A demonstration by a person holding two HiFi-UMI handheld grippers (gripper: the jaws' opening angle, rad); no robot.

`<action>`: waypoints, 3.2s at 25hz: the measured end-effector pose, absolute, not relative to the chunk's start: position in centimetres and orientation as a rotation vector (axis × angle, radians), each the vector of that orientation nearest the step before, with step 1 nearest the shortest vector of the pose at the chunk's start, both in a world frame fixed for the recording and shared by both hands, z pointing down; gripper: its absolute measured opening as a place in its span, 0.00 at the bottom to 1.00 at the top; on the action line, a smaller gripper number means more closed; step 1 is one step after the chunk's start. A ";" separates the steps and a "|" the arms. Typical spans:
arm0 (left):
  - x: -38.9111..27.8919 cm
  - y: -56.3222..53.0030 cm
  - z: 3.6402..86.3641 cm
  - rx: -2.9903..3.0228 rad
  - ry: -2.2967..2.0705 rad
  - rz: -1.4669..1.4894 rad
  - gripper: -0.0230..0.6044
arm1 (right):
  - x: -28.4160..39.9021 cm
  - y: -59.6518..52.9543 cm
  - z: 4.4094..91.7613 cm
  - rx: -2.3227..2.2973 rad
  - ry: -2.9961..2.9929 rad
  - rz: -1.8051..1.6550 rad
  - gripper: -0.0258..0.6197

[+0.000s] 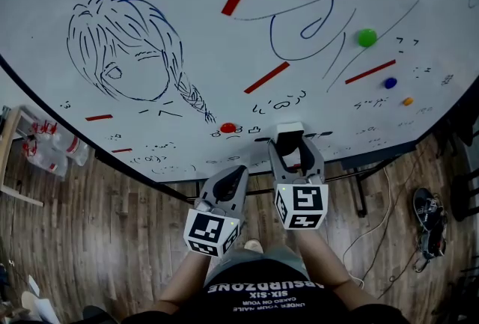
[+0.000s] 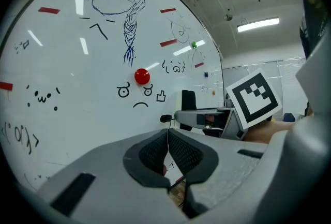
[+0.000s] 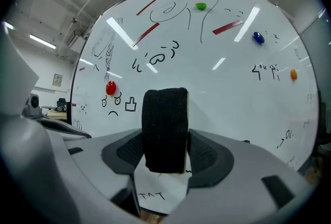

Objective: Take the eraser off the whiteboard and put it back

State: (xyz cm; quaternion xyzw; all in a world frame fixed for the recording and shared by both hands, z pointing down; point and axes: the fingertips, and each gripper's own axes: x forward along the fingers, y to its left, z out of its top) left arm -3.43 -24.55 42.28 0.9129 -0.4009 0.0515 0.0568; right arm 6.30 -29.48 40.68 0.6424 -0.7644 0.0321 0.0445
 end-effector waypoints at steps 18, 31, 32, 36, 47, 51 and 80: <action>-4.1 -24.8 42.6 2.757 -1.223 0.157 0.05 | 6.3 -29.5 40.7 1.974 -2.333 0.111 0.41; -4.5 -24.1 42.5 2.751 -1.246 0.146 0.05 | 6.2 -28.6 40.5 1.965 -2.357 0.111 0.40; -4.5 -23.9 42.5 2.750 -1.247 0.147 0.05 | 6.1 -28.4 40.5 1.961 -2.359 0.110 0.40; -4.2 -23.3 42.3 2.754 -1.253 0.145 0.05 | 6.2 -27.8 40.3 1.951 -2.367 0.105 0.40; -3.4 -21.0 41.3 2.732 -1.313 0.131 0.05 | 7.2 -25.2 38.9 1.912 -2.422 0.082 0.40; -2.6 -20.0 40.8 2.722 -1.331 0.121 0.05 | 7.6 -24.3 38.5 1.878 -2.447 0.083 0.40; -0.4 -11.7 39.0 2.673 -1.424 0.084 0.05 | 7.7 -14.3 38.2 1.656 -2.572 0.054 0.41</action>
